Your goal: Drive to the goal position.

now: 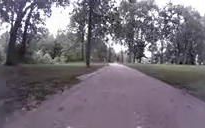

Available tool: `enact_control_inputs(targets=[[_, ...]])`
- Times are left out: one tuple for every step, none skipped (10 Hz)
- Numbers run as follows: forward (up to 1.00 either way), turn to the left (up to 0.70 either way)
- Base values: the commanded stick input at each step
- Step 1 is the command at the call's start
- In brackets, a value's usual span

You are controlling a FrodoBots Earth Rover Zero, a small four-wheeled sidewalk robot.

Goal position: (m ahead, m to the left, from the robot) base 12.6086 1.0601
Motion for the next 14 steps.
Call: enact_control_inputs(targets=[[0.70,0.00],[0.70,0.00],[0.70,0.00],[0.70,0.00],[0.70,0.00],[0.70,0.00],[0.70,0.00],[0.70,0.00],[0.70,0.00],[0.70,0.00],[0.70,0.00],[0.70,0.00],[0.70,0.00],[0.70,-0.01]])
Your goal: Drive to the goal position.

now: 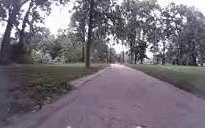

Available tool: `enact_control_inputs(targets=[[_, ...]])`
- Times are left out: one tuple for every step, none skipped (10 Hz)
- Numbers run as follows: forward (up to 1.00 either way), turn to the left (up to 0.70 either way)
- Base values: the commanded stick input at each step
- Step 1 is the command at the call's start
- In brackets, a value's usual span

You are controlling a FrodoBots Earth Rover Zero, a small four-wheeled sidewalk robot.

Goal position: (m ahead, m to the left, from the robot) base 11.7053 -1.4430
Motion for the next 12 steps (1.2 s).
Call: enact_control_inputs(targets=[[0.70,-0.01],[0.70,0.00],[0.70,0.00],[0.70,-0.01],[0.70,0.00],[0.70,0.00],[0.70,-0.01],[0.70,-0.01],[0.70,-0.01],[0.70,-0.01],[0.70,-0.01],[0.70,-0.01]])
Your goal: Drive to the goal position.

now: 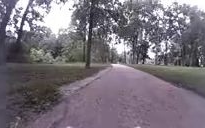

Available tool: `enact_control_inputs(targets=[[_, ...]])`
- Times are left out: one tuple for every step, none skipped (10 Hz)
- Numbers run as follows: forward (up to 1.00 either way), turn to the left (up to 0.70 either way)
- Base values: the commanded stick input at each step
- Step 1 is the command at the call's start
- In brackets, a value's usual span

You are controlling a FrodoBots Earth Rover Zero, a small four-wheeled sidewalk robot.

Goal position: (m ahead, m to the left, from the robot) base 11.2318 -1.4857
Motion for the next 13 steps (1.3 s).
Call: enact_control_inputs(targets=[[0.70,-0.01],[0.70,-0.01],[0.70,0.00],[0.70,0.00],[0.70,0.00],[0.70,-0.01],[0.70,-0.01],[0.70,-0.01],[0.70,0.00],[0.70,0.00],[0.70,-0.01],[0.70,-0.01],[0.70,0.00]])
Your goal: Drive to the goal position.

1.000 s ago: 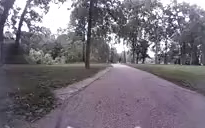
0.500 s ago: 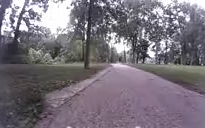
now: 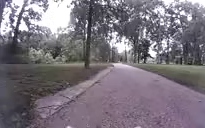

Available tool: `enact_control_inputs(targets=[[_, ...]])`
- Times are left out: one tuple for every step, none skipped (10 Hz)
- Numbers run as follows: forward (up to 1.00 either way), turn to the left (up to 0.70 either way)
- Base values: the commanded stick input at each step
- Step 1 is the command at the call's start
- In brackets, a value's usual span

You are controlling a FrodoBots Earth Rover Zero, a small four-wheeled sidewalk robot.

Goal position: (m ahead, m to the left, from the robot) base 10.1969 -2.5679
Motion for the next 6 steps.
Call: enact_control_inputs(targets=[[0.70,-0.01],[0.70,-0.01],[0.70,0.00],[0.70,-0.02],[0.70,-0.14],[0.70,-0.14]])
